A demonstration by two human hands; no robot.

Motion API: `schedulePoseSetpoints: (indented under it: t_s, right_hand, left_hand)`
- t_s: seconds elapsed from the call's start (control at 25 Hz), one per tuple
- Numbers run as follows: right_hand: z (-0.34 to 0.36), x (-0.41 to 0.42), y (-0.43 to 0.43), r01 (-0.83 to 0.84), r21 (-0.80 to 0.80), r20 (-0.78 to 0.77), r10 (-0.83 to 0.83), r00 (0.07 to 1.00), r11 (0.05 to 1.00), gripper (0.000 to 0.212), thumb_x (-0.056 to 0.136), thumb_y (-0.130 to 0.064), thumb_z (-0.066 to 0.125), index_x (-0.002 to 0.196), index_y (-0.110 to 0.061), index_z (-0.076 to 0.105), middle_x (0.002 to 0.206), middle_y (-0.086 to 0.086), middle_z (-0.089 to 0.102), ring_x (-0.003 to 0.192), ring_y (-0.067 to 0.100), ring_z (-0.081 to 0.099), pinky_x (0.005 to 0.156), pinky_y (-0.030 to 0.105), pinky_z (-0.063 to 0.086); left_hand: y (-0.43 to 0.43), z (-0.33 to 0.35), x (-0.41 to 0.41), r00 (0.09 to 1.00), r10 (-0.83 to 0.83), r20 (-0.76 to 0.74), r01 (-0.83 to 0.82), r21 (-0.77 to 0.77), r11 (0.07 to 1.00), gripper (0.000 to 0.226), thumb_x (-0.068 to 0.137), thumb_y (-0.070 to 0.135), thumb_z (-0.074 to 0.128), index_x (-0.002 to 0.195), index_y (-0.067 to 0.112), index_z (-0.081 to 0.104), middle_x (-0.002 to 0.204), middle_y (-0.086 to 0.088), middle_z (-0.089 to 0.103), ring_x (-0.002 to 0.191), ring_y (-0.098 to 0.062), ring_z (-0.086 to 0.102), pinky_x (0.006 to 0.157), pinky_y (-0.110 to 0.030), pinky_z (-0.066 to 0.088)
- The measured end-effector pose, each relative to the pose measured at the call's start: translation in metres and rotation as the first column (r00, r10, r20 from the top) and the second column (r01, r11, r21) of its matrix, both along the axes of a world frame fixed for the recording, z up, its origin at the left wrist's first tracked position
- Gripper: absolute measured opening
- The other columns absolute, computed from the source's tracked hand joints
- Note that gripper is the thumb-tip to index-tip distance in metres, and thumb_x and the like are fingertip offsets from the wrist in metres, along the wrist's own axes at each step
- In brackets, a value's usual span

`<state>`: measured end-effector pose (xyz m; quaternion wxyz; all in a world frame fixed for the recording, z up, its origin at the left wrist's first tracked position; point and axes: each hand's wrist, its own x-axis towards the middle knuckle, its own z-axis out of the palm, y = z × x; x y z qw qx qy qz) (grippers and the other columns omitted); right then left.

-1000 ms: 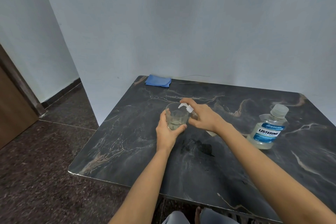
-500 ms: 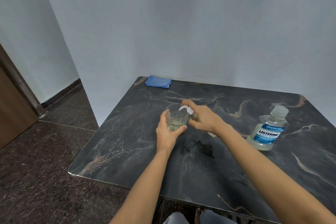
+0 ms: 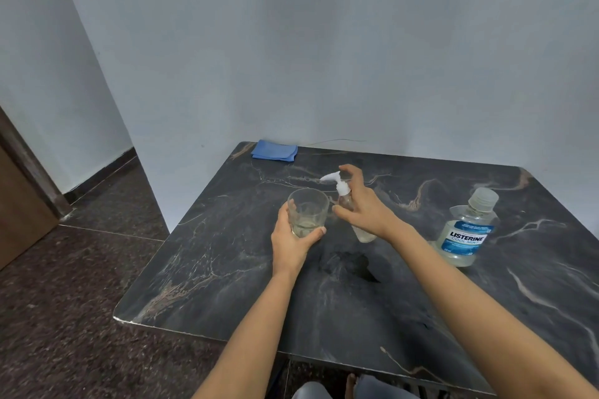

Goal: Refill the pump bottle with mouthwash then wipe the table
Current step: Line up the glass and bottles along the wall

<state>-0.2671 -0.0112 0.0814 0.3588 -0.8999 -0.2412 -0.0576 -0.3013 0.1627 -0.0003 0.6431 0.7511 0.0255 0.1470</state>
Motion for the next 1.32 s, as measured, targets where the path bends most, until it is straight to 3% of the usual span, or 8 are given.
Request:
schedulePoseSetpoints:
  t_s: [0.16,0.32,0.52,0.76,0.84,0.96,1.16,1.32]
  right_hand:
    - [-0.003,0.003,-0.014,0.159,0.25,-0.037,-0.155,0.987,0.955,0.034,0.09,-0.017,0.06,0.109,-0.022,0.032,0.094,0.007,0.06,0.088,0.022,0.059,0.077,0.03,0.046]
    - [-0.008,0.0,-0.03,0.311,0.398,-0.091,-0.3,0.95,0.863,0.032,0.088,-0.015,0.063,0.107,-0.021,0.038,0.098,0.003,0.054,0.086,0.014,0.054,0.079,0.028,0.044]
    - [-0.019,-0.007,-0.04,0.41,0.36,-0.15,-0.382,0.912,0.838,0.038,0.088,-0.016,0.063,0.118,-0.02,0.04,0.117,0.008,0.042,0.092,0.007,0.047,0.092,0.032,0.042]
    - [-0.024,-0.01,-0.043,0.478,0.289,-0.181,-0.443,0.878,0.83,0.057,0.083,-0.021,0.071,0.13,-0.016,0.04,0.125,0.011,0.041,0.108,0.018,0.046,0.102,0.035,0.039]
    - [-0.032,-0.012,-0.04,0.562,0.234,-0.156,-0.539,0.827,0.794,0.072,0.075,-0.029,0.079,0.133,-0.019,0.038,0.127,0.011,0.039,0.116,0.024,0.043,0.101,0.033,0.036]
    - [-0.043,-0.021,-0.036,0.705,0.104,-0.156,-0.688,0.709,0.702,0.084,0.068,-0.037,0.083,0.134,-0.018,0.035,0.135,0.011,0.037,0.125,0.029,0.04,0.101,0.043,0.04]
    - [-0.049,-0.02,-0.031,0.763,0.101,-0.182,-0.742,0.646,0.639,0.054,0.08,-0.023,0.074,0.123,-0.012,0.043,0.122,0.01,0.049,0.111,0.031,0.054,0.086,0.042,0.046]
    - [-0.041,0.007,-0.028,0.762,0.178,-0.188,-0.738,0.648,0.623,0.051,0.081,-0.019,0.073,0.123,-0.011,0.046,0.119,0.01,0.05,0.106,0.028,0.054,0.085,0.038,0.044]
  left_hand:
    - [0.0,-0.002,0.001,1.0,0.006,-0.01,-0.006,-0.008,1.0,0.089,0.061,0.029,0.088,0.137,0.034,0.04,0.138,0.014,0.049,0.124,-0.003,0.048,0.106,-0.025,0.039]
    - [-0.001,0.001,0.0,1.0,0.001,-0.013,-0.001,-0.006,1.0,0.091,0.063,0.028,0.088,0.139,0.03,0.039,0.141,0.012,0.046,0.124,-0.002,0.045,0.105,-0.024,0.038]
    - [-0.001,0.003,-0.001,0.999,0.004,-0.047,-0.003,0.022,1.0,0.093,0.06,0.027,0.09,0.138,0.026,0.038,0.126,0.018,0.047,0.116,-0.004,0.049,0.094,-0.016,0.037]
    - [-0.001,0.001,0.007,0.994,0.074,-0.075,-0.065,0.117,0.991,0.082,0.061,0.031,0.089,0.13,0.02,0.046,0.126,0.005,0.053,0.113,-0.014,0.052,0.093,-0.026,0.042]
    - [-0.002,0.002,0.009,0.993,0.089,-0.077,-0.08,0.121,0.989,0.082,0.06,0.031,0.089,0.129,0.019,0.046,0.126,0.003,0.054,0.112,-0.015,0.052,0.093,-0.027,0.043]
    - [-0.005,0.004,0.013,0.992,0.099,-0.08,-0.089,0.123,0.988,0.081,0.061,0.028,0.089,0.129,0.018,0.047,0.124,0.002,0.055,0.109,-0.013,0.052,0.092,-0.025,0.042]
    - [-0.008,0.012,0.031,0.992,0.09,-0.086,-0.081,0.103,0.991,0.082,0.062,0.026,0.089,0.131,0.017,0.045,0.126,0.003,0.053,0.112,-0.013,0.051,0.096,-0.027,0.043]
    - [-0.011,0.029,0.066,0.995,0.071,-0.072,-0.064,0.098,0.993,0.082,0.063,0.026,0.087,0.132,0.017,0.044,0.121,0.005,0.052,0.109,-0.01,0.048,0.091,-0.023,0.04]
